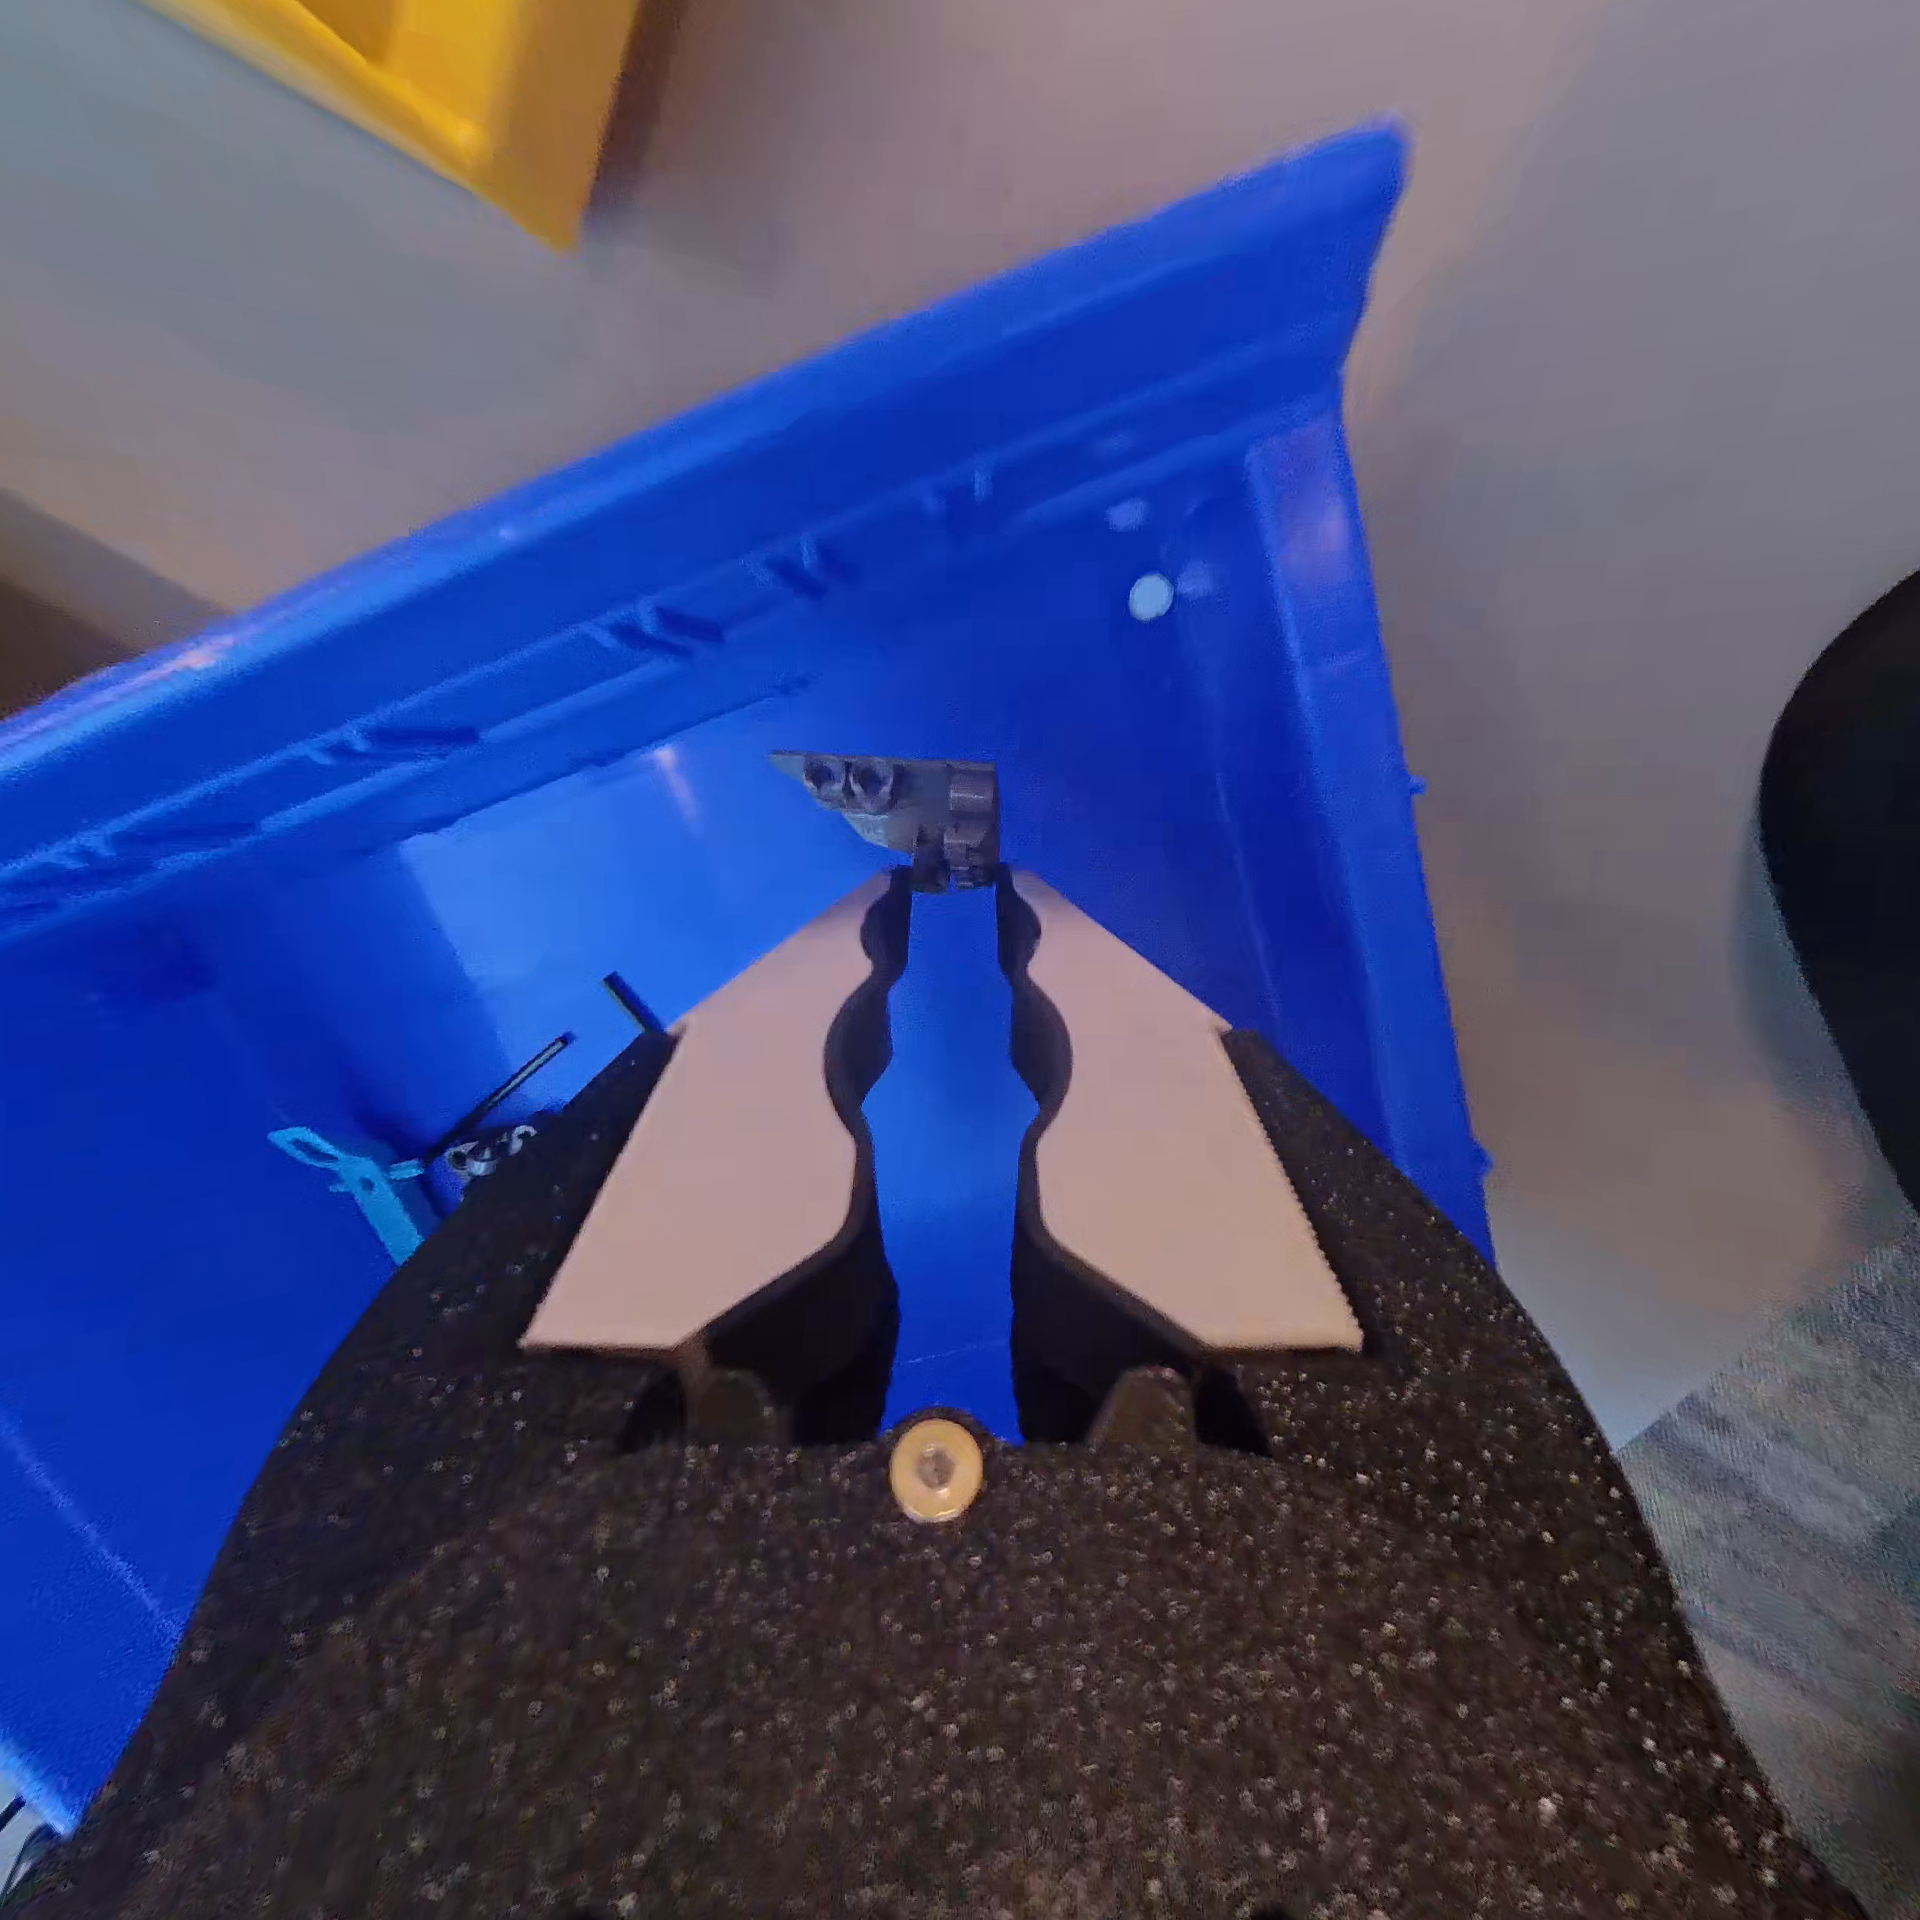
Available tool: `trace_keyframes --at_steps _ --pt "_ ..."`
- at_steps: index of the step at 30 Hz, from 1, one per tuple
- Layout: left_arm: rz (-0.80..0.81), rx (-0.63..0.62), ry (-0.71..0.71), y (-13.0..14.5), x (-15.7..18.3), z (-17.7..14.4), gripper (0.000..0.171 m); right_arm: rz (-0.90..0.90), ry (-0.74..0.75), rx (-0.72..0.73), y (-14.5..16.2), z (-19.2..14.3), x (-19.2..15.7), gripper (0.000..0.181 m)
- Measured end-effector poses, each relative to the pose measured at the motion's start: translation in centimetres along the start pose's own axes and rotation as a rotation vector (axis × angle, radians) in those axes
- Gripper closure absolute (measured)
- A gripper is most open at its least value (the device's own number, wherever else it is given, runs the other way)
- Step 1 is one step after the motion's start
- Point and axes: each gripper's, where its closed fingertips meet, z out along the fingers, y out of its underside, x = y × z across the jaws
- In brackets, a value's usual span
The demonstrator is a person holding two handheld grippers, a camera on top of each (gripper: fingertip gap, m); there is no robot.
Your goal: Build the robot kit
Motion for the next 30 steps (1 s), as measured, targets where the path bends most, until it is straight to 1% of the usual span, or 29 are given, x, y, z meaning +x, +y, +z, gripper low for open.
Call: trace_keyframes --at_steps 1,3,5,7,9,12,14,16,17,18,20,23,25,27,29,30 --pt "-0.004 0.065 -0.012 -1.1 0.4 -1.2 0.156 0.002 -0.006 0.013 -0.3 -0.1 -0.2 0.134" --pt "0.009 0.233 -0.034 -4.5 2.0 -3.8 0.156 0.009 -0.035 0.041 -1.2 0.0 -1.0 0.134" --pt "0.061 0.410 -0.081 -9.0 4.4 -6.0 0.156 0.036 -0.092 0.078 -2.7 0.5 -2.6 0.134" --pt "0.095 0.580 -0.116 -13.9 7.1 -6.9 0.155 0.092 -0.149 0.118 -4.7 1.2 -4.6 0.134" --pt "0.103 0.684 -0.151 -18.3 9.5 -6.1 0.156 0.149 -0.167 0.143 -6.6 2.0 -6.4 0.129" --pt "0.127 0.765 -0.103 -24.1 13.9 -3.1 0.156 0.213 -0.178 0.153 -8.9 2.9 -8.9 0.126" --pt "0.161 0.778 -0.093 -27.1 16.0 -1.2 0.156 0.261 -0.191 0.119 -9.3 3.5 -10.3 0.126" --pt "0.197 0.772 -0.091 -29.4 17.6 0.1 0.156 0.308 -0.204 0.045 -8.2 4.1 -11.0 0.127" --pt "0.215 0.772 -0.094 -30.2 18.3 0.5 0.156 0.325 -0.209 0.006 -7.3 4.3 -11.2 0.131" --pt "0.233 0.763 -0.097 -30.8 18.9 0.9 0.156 0.340 -0.211 -0.021 -6.5 4.3 -11.3 0.141" --pt "0.274 0.740 -0.123 -31.4 19.5 1.7 0.156 0.386 -0.243 -0.026 -5.8 3.9 -11.3 0.159" --pt "0.291 0.755 -0.084 -31.6 20.2 2.0 0.156 0.457 -0.328 -0.022 -5.2 3.1 -11.1 0.162" --pt "0.260 0.786 -0.012 -31.3 20.4 1.7 0.158 0.501 -0.417 -0.060 -4.7 2.4 -10.9 0.166" --pt "0.180 0.810 0.024 -30.6 19.2 1.4 0.153 0.505 -0.490 -0.155 -3.2 1.4 -10.0 0.166" --pt "0.096 0.824 0.082 -29.5 18.1 1.4 0.151 0.503 -0.556 -0.303 -0.6 0.2 -9.0 0.166" --pt "0.062 0.828 0.133 -28.9 18.0 1.6 0.151 0.516 -0.617 -0.390 0.8 -0.5 -9.1 0.166"
